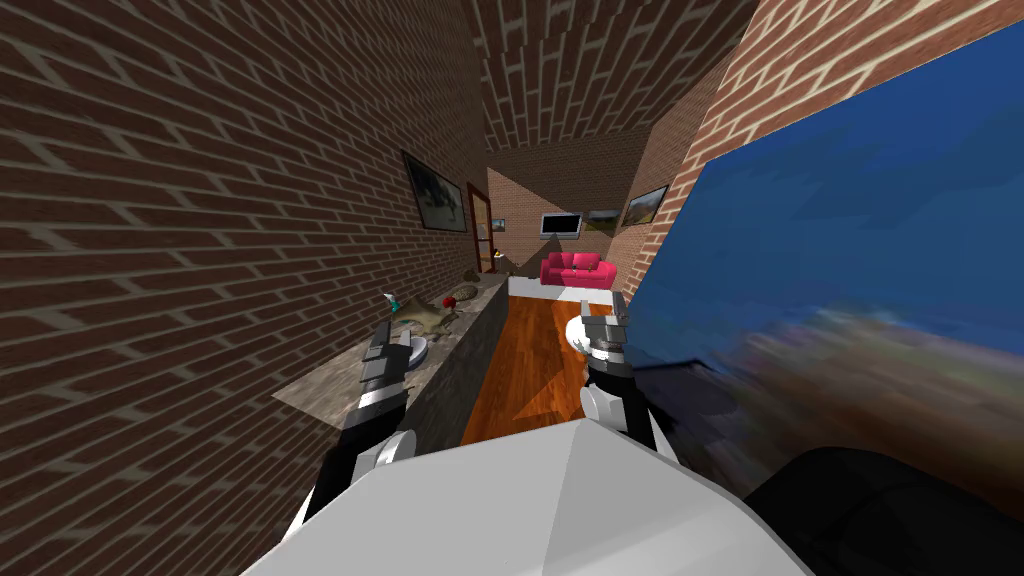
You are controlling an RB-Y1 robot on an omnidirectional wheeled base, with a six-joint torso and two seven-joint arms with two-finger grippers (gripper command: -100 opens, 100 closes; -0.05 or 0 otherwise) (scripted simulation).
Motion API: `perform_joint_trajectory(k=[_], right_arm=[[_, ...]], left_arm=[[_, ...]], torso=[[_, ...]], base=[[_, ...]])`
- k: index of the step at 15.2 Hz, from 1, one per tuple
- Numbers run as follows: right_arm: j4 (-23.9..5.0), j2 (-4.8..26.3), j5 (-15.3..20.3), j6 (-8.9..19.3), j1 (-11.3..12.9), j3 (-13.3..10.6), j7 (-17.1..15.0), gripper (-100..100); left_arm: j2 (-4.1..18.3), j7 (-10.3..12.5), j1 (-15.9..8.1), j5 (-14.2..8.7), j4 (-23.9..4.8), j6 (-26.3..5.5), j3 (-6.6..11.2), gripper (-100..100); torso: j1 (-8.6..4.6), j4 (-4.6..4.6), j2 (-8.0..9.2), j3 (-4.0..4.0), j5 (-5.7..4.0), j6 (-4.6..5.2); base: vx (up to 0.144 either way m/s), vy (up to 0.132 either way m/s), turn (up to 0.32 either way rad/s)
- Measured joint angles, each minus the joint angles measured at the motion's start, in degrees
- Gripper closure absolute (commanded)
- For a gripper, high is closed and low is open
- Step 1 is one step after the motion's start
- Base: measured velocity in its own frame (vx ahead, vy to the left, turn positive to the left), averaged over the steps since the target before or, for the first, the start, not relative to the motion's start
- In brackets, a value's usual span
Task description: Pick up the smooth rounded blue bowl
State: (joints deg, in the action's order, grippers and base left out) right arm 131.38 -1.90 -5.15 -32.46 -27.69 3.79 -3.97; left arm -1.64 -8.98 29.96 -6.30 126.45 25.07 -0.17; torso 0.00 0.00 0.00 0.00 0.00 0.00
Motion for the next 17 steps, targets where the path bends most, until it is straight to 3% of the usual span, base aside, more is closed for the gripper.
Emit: perform_joint_trajectory(k=[8, 17], right_arm=[[0.0, 0.0, 0.0, 0.0, 0.0, 0.0, 0.0, 0], [0.0, 0.0, 0.0, 0.0, 0.0, 0.0, 0.0, 0]], left_arm=[[8.2, 1.1, 0.6, -2.5, 0.1, -4.2, 1.65, -100], [17.3, 4.0, 2.3, -8.4, 1.0, -14.2, 5.40, -100]], torso=[[0.05, -0.04, -0.17, -0.10, 0.01, -0.01], [-0.08, -0.06, -0.25, -0.14, -0.02, -0.01]], base=[[0.036, 0.003, 0.008], [0.057, -0.018, 0.014]])
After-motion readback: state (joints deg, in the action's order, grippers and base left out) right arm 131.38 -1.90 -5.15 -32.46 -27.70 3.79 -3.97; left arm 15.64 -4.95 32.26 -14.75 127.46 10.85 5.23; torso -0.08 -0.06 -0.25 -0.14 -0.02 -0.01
